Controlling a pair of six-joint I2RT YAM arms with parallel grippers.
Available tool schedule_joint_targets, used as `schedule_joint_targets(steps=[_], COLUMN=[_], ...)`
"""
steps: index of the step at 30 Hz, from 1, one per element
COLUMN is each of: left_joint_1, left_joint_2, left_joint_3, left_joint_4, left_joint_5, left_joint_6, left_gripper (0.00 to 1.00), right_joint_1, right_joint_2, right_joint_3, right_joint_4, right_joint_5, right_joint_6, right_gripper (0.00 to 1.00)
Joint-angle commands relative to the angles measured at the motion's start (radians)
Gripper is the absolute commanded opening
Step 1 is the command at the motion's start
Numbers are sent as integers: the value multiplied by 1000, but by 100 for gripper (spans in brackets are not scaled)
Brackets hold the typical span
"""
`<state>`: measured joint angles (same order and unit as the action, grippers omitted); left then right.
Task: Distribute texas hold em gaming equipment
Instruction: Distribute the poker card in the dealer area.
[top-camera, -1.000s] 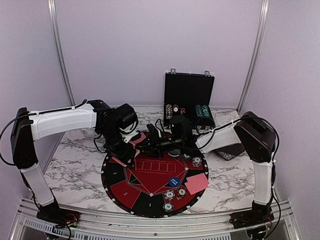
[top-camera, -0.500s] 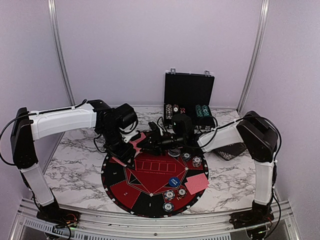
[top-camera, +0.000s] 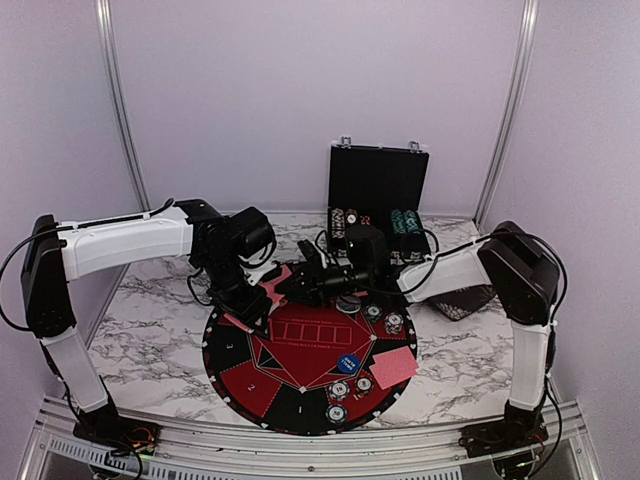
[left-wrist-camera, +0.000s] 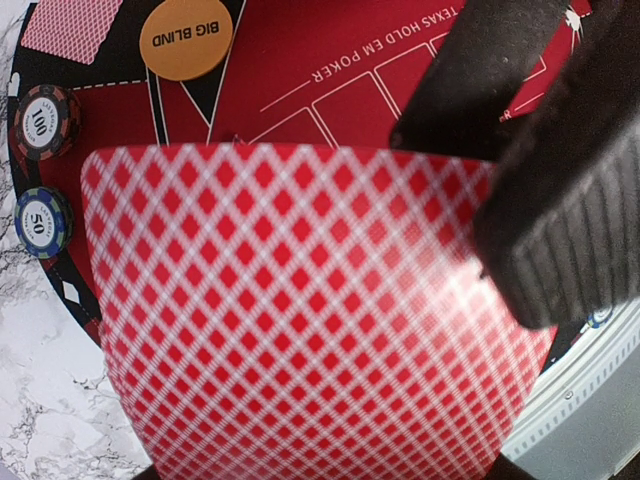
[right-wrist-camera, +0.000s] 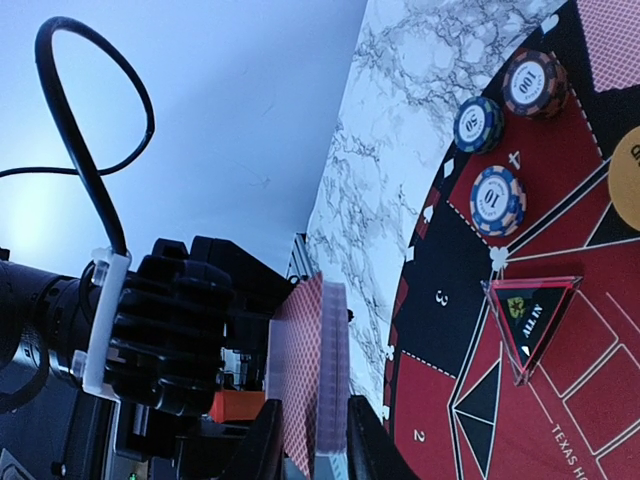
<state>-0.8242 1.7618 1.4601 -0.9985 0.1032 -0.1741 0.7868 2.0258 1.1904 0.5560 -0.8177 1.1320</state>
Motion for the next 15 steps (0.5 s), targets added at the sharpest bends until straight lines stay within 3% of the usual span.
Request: schedule_joint_targets(steps=[1,15], left_joint_1=[-4,-4], left_joint_2=[-7,-6], left_joint_3=[25,25], left_joint_4=[-8,-8], left_joint_5=[-5,-6], left_joint_6=[11,10], left_gripper=[50,50], right_joint_1=[-6,-7], right_joint_2=[-45,-53], right_joint_3=[-11,-14], right_joint_4=[-2,0], right_joint_5=[3,2], right_joint_6=[-3,2], right_gripper=[19,2])
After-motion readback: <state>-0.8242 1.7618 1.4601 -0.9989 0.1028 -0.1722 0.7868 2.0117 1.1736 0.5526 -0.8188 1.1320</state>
